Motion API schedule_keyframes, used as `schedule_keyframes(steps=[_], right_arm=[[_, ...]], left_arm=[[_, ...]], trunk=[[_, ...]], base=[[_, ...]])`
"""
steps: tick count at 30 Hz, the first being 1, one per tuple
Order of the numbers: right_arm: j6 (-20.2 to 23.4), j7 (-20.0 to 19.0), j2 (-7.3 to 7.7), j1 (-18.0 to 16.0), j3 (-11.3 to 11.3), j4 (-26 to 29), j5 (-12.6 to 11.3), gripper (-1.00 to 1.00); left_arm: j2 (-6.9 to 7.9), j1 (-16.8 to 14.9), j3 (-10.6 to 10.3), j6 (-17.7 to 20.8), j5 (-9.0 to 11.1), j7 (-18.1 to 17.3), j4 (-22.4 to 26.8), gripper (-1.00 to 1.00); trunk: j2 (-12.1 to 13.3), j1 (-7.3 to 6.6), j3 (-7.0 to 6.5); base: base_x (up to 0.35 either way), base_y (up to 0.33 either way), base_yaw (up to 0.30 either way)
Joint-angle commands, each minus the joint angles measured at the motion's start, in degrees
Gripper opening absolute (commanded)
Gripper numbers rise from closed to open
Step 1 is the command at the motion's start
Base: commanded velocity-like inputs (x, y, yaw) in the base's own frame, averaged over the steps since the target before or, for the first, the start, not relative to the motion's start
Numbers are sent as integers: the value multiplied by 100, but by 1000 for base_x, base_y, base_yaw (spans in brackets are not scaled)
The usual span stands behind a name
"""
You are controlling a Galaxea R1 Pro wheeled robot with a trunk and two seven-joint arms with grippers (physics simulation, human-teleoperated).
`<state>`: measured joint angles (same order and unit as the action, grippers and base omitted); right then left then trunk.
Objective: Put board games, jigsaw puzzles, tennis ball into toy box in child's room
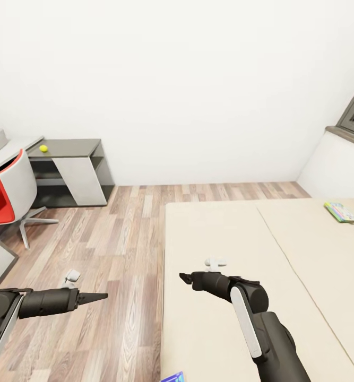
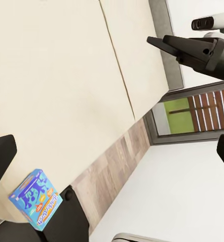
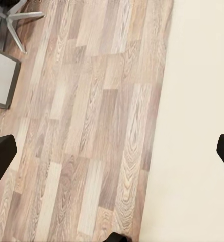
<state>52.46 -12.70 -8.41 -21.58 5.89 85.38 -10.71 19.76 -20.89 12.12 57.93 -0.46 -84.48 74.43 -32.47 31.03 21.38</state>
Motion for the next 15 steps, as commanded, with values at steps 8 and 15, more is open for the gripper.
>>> schedule_keyframes(steps=[8, 15], right_arm=[[27, -13, -2, -4, -9, 5, -1, 100], [27, -13, 2, -5, -9, 5, -1, 100]], left_arm=[[1, -3, 1, 60, -7, -25, 2, 100], [1, -3, 1, 60, -7, -24, 2, 100]], trunk=[[-7, 2, -67], [-7, 2, -133]], base=[[0, 0, 0], [0, 0, 0]])
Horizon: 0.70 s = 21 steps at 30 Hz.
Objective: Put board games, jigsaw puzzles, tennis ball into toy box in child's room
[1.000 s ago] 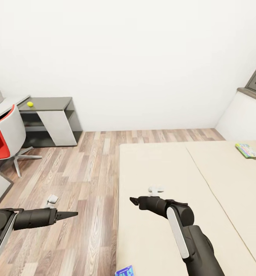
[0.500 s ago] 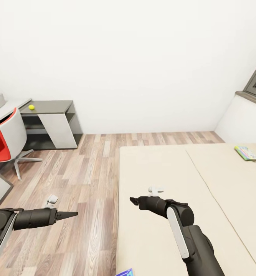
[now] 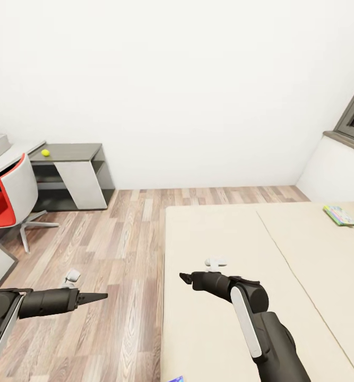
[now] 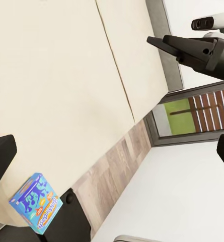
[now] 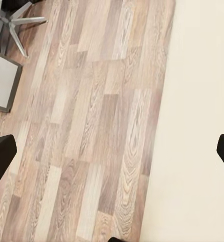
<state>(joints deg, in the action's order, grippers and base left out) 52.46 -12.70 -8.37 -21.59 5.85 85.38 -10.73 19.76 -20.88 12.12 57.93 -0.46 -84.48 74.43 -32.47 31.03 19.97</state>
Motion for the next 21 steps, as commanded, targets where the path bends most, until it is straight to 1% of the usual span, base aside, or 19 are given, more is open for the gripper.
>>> schedule_keyframes(steps=[1, 12, 21], right_arm=[[27, -13, -2, -4, -5, 5, 1, 100], [27, -11, 0, -4, -5, 5, 1, 100], [27, 120, -2, -4, 2, 5, -3, 100]], left_arm=[[1, -3, 1, 60, -7, -24, 2, 100], [1, -3, 1, 60, -7, -24, 2, 100], [1, -3, 1, 60, -7, -24, 2, 100]], trunk=[[-7, 2, -1], [-7, 2, -105], [-7, 2, -189]], base=[[0, 0, 0], [0, 0, 0], [0, 0, 0]])
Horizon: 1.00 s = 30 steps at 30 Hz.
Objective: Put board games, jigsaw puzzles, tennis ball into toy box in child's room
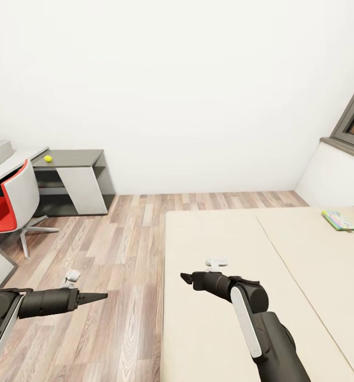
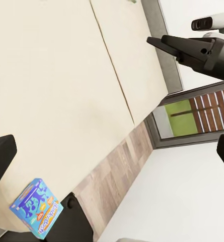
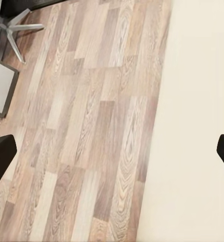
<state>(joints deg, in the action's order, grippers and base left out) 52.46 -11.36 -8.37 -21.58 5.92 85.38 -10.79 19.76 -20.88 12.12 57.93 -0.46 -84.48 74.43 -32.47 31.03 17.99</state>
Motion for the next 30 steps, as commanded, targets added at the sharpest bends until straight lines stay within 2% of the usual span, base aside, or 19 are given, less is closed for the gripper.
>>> schedule_keyframes(steps=[1, 30], right_arm=[[27, -11, -3, -4, -5, 5, 4, 100], [27, 2, -4, -4, -4, 5, -2, 100]], left_arm=[[1, -4, 1, 60, -7, -24, 2, 100], [1, -4, 1, 60, -7, -26, 2, 100]], trunk=[[-8, 2, -1], [-8, 2, -273]], base=[[0, 0, 0], [0, 0, 0]])
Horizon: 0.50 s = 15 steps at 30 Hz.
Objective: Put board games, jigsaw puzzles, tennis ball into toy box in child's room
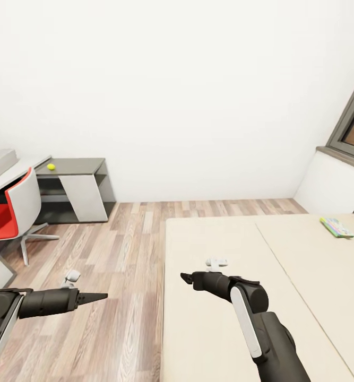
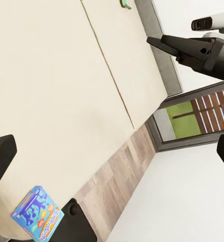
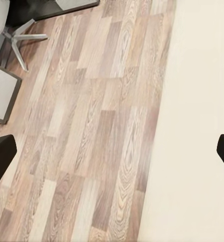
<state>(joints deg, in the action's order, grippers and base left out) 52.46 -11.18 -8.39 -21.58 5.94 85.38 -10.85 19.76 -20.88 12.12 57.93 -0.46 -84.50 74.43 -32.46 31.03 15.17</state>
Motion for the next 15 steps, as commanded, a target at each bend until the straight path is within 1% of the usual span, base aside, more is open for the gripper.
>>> schedule_keyframes(steps=[1, 15], right_arm=[[27, -15, -3, -5, -5, 5, 4, 100], [27, -15, 3, -5, -12, 5, -28, 100]], left_arm=[[1, -4, 1, 60, -7, -24, 2, 100], [1, -4, 1, 60, -7, -23, 2, 100]], trunk=[[-8, 2, 0], [-8, 2, -113]], base=[[0, 0, 0], [0, 0, 0]])
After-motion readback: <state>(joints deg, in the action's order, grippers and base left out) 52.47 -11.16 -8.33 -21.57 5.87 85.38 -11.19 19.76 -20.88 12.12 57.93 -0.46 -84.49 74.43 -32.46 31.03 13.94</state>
